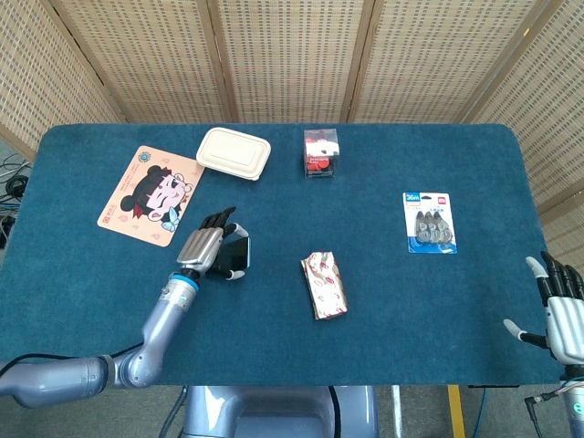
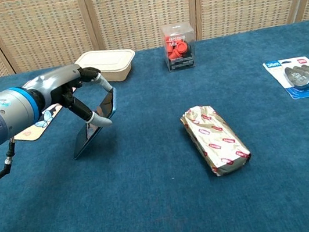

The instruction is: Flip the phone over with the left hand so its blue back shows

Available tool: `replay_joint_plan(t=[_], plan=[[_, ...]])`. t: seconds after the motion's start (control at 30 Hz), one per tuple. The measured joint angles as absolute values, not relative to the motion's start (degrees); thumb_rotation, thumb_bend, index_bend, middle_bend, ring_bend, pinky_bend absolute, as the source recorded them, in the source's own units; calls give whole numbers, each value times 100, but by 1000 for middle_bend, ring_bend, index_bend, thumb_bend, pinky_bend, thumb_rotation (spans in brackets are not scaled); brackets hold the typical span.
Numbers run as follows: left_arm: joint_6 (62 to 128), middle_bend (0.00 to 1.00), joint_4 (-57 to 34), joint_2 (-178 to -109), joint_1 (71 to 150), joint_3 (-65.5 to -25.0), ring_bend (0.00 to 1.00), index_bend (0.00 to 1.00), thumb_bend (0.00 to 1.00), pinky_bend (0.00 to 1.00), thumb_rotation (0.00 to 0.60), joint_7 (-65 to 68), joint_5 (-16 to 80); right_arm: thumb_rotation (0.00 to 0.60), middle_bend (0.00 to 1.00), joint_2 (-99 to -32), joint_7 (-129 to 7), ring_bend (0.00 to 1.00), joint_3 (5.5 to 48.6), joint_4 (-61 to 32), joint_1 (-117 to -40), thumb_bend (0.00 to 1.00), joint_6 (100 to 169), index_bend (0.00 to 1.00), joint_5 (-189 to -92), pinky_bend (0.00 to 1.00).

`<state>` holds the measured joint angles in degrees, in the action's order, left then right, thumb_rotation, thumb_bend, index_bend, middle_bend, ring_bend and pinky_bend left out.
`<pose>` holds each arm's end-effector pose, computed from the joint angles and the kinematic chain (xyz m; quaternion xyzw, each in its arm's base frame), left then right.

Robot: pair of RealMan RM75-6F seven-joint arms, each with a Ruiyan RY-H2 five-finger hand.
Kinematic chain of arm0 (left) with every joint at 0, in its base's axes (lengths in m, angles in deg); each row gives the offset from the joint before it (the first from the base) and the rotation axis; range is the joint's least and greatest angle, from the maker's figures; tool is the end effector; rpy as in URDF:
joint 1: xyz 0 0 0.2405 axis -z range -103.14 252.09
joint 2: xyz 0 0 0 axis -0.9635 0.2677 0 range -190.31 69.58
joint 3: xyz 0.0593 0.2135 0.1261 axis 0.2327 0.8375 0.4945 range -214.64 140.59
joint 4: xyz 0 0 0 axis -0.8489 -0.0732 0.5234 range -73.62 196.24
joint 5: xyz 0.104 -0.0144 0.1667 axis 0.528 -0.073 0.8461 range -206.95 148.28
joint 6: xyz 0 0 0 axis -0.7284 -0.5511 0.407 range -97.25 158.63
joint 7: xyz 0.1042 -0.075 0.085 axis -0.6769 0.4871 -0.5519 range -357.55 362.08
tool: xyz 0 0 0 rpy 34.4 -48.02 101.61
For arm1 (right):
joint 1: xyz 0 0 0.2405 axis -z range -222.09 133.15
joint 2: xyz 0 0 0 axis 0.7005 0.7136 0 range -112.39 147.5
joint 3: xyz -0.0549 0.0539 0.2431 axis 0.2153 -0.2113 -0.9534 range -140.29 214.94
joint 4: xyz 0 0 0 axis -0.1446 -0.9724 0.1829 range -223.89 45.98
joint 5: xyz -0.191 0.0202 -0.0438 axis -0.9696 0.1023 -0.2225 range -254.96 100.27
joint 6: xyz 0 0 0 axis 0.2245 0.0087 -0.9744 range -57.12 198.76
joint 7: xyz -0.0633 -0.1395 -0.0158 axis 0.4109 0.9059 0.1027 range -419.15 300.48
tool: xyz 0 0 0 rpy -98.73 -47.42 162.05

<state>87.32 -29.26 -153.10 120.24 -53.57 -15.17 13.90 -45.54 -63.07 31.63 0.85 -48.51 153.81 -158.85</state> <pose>-0.1146 0.3542 -0.0216 -0.6312 -0.5485 -0.4021 0.3729 -0.3256 -0.1952 0.1884 0.5593 -0.4054 0.3813 0.6143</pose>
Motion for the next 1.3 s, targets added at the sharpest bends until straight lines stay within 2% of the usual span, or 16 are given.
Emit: replay_joint_plan(t=[0.17, 0.4, 0.7, 0.87, 1.17, 1.23, 1.27, 1.3], plan=[[8502, 0, -2813, -15244, 11789, -5383, 0, 599, 23, 0, 600, -334, 2046, 600, 0, -4598, -6196, 0, 3181, 78, -4862, 0, 15366, 13, -15894, 0], [8302, 0, -2389, -15183, 11433, -5359, 0, 599, 22, 0, 600, 1959, 3509, 600, 0, -4641, -6116, 0, 3177, 54, -4880, 0, 15332, 13, -15852, 0], [8148, 0, -1664, -15163, 11182, -5199, 0, 599, 19, 0, 600, 4624, 4636, 600, 0, -4657, -6081, 0, 3178, 50, -4883, 0, 15335, 12, -15854, 0], [8241, 0, -1167, -15225, 11091, -5008, 0, 599, 18, 0, 600, 5663, 5095, 600, 0, -4676, -6032, 0, 3182, 43, -4887, 0, 15329, 12, -15848, 0], [8911, 0, -155, -15428, 10817, -4540, 0, 596, 11, 0, 600, 7129, 5679, 600, 0, -4698, -5973, 0, 3194, 48, -4889, 0, 15336, 12, -15865, 0], [9025, 0, -16, -15453, 10755, -4434, 0, 560, 11, 0, 600, 7325, 5752, 600, 0, -4704, -5966, 0, 3200, 50, -4890, 0, 15331, 13, -15867, 0], [9056, 0, 36, -15460, 10730, -4387, 0, 488, 11, 0, 600, 7391, 5780, 600, 0, -4705, -5963, 0, 3201, 50, -4891, 0, 15329, 12, -15867, 0], [9084, 0, 105, -15467, 10694, -4322, 0, 360, 11, 0, 600, 7456, 5810, 600, 0, -4705, -5962, 0, 3200, 49, -4893, 0, 15326, 12, -15866, 0]])
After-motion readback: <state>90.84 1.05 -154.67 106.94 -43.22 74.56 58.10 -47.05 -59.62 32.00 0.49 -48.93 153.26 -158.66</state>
